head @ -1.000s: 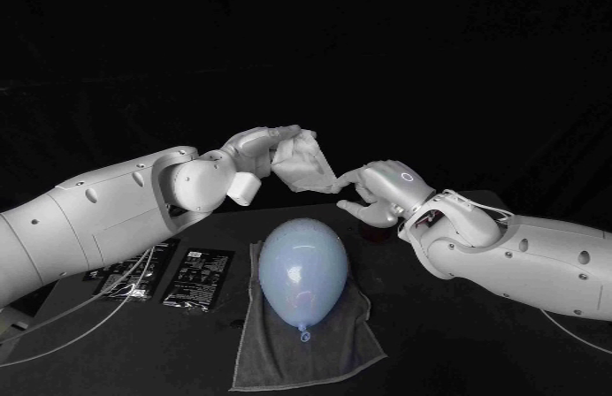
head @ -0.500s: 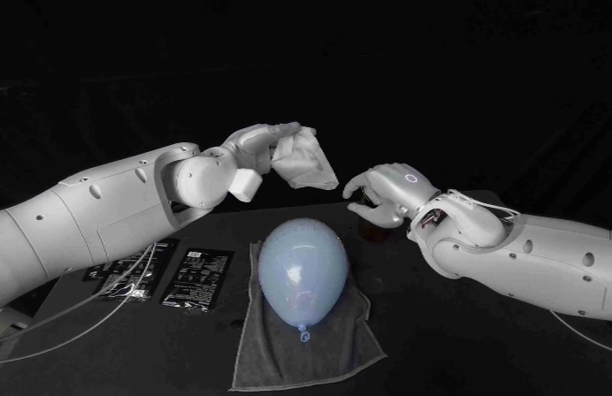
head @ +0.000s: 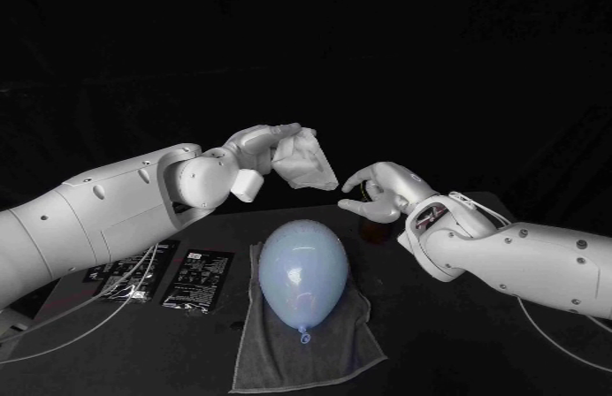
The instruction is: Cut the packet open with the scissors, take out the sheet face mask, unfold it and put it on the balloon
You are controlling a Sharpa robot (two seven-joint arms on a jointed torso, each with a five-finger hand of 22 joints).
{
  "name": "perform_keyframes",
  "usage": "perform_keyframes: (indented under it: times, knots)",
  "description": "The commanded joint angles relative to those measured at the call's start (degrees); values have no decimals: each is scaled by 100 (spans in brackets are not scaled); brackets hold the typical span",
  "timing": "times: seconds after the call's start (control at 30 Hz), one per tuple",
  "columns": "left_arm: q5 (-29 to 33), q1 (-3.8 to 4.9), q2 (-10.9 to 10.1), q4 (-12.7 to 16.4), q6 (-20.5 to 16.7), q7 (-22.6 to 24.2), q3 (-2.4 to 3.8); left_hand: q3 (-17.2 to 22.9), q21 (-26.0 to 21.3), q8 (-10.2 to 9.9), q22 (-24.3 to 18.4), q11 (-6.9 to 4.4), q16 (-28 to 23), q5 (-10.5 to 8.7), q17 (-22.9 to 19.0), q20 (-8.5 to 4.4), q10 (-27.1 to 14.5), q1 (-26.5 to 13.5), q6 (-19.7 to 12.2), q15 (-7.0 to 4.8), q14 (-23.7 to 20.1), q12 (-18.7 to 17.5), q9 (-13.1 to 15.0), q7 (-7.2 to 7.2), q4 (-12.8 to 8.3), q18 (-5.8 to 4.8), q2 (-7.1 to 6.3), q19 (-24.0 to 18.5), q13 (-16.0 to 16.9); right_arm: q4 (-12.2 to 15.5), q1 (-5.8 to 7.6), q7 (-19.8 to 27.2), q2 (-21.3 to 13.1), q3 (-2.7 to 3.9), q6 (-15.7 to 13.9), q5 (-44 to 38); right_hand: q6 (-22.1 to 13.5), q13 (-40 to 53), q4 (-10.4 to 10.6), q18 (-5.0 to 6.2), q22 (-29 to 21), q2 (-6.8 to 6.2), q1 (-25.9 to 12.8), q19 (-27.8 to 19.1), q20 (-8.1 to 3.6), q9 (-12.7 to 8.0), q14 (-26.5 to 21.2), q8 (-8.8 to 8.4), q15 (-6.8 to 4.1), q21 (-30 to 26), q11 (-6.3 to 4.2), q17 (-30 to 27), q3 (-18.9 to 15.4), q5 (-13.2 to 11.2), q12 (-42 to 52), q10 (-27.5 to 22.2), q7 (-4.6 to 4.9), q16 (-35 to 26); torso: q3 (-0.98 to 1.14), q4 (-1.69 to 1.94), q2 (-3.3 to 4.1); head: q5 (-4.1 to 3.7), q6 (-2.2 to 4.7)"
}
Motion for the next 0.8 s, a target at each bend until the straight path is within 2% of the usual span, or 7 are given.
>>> perform_keyframes:
  times: [0.03,0.17,0.4,0.63,0.67,0.7,0.8]
  knots:
    - [-19,13,21,-3,-41,81,8,24,27,9,8,8,-18,12,-8,-5,-46,-43,52,-6,-49,-11,7,210,12,56,8,28,-4,-96,2,174,122,1,178,2596,-86,1078,99,87,-61,-4,-55,-67,20,-16,562,-34,58,-109,58,1333,-169,40,-79,213,27,-14,-1,9,3,-3,0]
    - [-20,13,31,-10,-61,113,8,23,29,10,8,8,-21,12,-9,-6,-51,-44,53,-4,-56,-11,8,210,13,55,9,32,-4,-229,5,182,292,1,406,3632,-102,1074,184,96,-77,16,-60,-84,38,-13,559,-22,70,-150,68,1324,-294,43,-80,201,35,-17,-1,0,8,-1,4]
    - [-21,13,46,-17,-98,171,8,23,29,10,8,8,-21,12,-9,-6,-51,-44,53,-4,-56,-11,8,210,13,55,9,32,-4,-349,6,132,521,0,824,4498,-250,1006,384,121,-135,-11,-83,-154,71,-6,538,8,106,-293,101,1260,-682,45,-168,113,75,-38,-2,1,5,-11,1]
    - [-20,13,65,-11,-100,171,8,22,30,12,7,9,-24,12,-11,-8,-56,-45,55,-2,-63,-9,10,210,15,54,11,37,-3,-427,6,539,679,1,655,5163,-411,1005,760,145,-185,15,-159,-230,109,36,525,100,143,-438,148,1236,-1350,13,-137,91,109,-44,1,5,5,-11,2]
    - [-20,13,67,-9,-102,170,8,22,30,12,7,9,-24,12,-11,-8,-56,-45,55,-2,-63,-9,10,210,15,54,11,37,-3,-449,6,614,706,1,632,5280,-453,986,907,149,-188,73,-157,-241,115,55,520,140,149,-462,157,1224,-1610,19,-153,66,114,-47,2,3,6,-11,4]
    - [-20,13,69,-8,-104,169,8,22,30,12,7,9,-24,12,-11,-8,-56,-45,55,-2,-63,-9,10,210,15,54,11,37,-3,-466,6,678,730,1,619,5384,-446,982,947,153,-193,110,-128,-249,117,69,516,173,152,-479,149,1214,-1705,8,-154,60,116,-50,3,-1,5,-12,7]
    - [-21,13,74,-6,-112,167,8,22,30,12,7,9,-24,12,-11,-8,-56,-45,55,-2,-63,-9,10,210,15,54,11,37,-3,-494,6,885,787,2,626,5678,-440,970,952,163,-209,229,9,-274,118,103,507,254,147,-530,146,1189,-1872,8,-155,44,104,-57,4,2,9,-5,7]
